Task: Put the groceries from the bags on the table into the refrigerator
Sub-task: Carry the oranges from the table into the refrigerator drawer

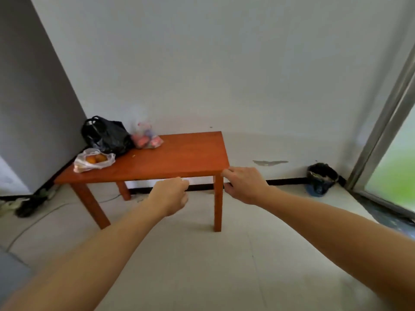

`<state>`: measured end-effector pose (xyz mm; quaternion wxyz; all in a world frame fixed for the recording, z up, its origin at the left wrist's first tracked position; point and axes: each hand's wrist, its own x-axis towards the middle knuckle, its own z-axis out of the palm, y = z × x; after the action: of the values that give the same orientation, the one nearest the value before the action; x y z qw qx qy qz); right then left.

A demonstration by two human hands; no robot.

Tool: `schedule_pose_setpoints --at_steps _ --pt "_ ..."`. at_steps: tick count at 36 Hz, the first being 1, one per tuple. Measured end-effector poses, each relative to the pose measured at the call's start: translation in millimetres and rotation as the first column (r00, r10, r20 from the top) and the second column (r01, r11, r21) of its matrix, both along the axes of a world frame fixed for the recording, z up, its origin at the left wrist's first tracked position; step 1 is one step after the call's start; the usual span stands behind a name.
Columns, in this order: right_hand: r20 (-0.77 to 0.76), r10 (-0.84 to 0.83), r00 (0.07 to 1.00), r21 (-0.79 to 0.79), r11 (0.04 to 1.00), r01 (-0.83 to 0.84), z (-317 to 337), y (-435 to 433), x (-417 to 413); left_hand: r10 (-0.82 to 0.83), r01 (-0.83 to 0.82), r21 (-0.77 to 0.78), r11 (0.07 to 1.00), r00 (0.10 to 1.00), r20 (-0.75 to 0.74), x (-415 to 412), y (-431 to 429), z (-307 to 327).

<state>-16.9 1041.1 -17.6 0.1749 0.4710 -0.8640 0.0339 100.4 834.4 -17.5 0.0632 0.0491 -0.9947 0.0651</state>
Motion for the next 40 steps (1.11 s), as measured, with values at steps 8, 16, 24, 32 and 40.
schedule_pose_setpoints --at_steps 8,16,24,32,40 --pt "0.078 0.158 0.984 0.038 0.986 -0.161 -29 -162 -50 0.227 -0.23 0.02 0.973 0.969 0.1 -3 -136 -30" --pt "0.175 0.283 0.943 0.029 0.956 -0.292 -38 -315 -110 0.461 -0.471 0.093 0.877 0.88 0.111 -33 -259 -33" --pt "0.237 0.373 0.897 0.092 0.911 -0.403 -51 -456 -136 0.555 -0.579 0.139 0.803 0.813 0.177 -32 -364 -58" --pt "0.241 0.416 0.877 0.104 0.887 -0.45 -88 -596 -143 0.559 -0.586 0.138 0.799 0.807 0.192 -42 -502 -85" --pt "0.305 0.326 0.895 0.09 0.925 -0.368 -108 -719 -162 0.474 -0.516 0.128 0.847 0.842 0.256 -67 -639 -91"
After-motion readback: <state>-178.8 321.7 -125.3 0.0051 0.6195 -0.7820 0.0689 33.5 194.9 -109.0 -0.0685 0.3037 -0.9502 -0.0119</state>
